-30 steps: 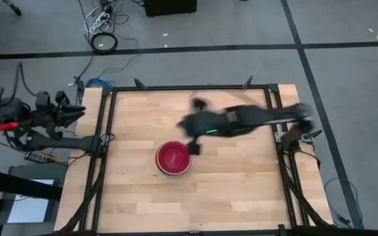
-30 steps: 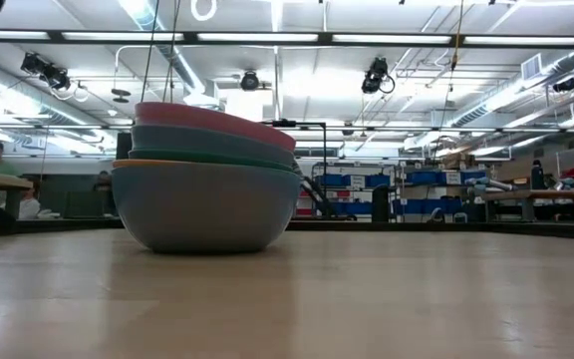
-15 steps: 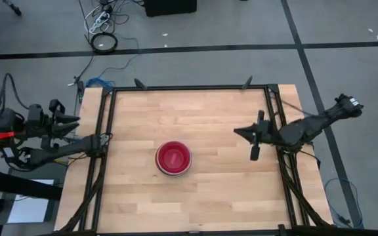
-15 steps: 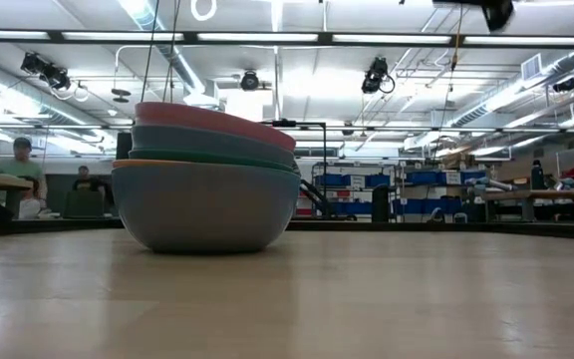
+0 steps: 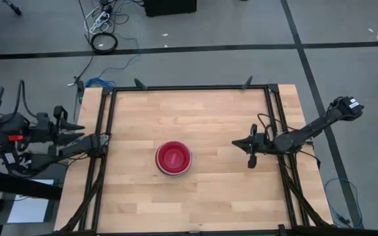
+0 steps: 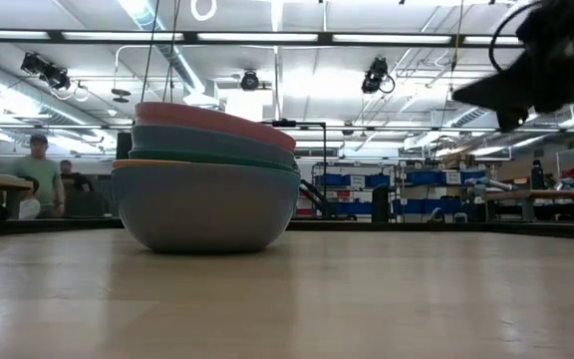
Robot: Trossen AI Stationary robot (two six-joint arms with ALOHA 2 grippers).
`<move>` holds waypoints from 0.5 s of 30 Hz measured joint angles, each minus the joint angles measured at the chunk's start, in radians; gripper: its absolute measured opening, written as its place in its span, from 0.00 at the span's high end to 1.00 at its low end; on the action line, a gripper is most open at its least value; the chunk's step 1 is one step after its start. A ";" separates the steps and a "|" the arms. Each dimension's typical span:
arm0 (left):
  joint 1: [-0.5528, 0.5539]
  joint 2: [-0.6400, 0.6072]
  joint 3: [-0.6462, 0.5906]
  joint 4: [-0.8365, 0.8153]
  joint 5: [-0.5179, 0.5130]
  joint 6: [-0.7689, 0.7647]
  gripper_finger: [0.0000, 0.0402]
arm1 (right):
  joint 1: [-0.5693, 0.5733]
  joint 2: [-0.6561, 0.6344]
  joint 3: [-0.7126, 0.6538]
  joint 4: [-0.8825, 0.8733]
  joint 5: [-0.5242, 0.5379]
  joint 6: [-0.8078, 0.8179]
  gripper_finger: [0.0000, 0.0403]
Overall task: Nest bowls inside each other
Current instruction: Return to Home Position
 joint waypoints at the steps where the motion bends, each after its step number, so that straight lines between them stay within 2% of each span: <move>1: 0.004 -0.004 -0.004 -0.002 0.000 0.003 0.72 | -0.005 0.007 -0.013 0.004 0.001 -0.006 1.00; 6: 0.019 -0.004 -0.026 -0.013 0.003 0.036 0.72 | -0.047 0.021 -0.043 0.007 0.004 -0.019 1.00; 15: 0.021 -0.004 -0.172 0.015 0.031 0.086 0.72 | -0.094 0.032 -0.043 0.010 0.003 0.005 1.00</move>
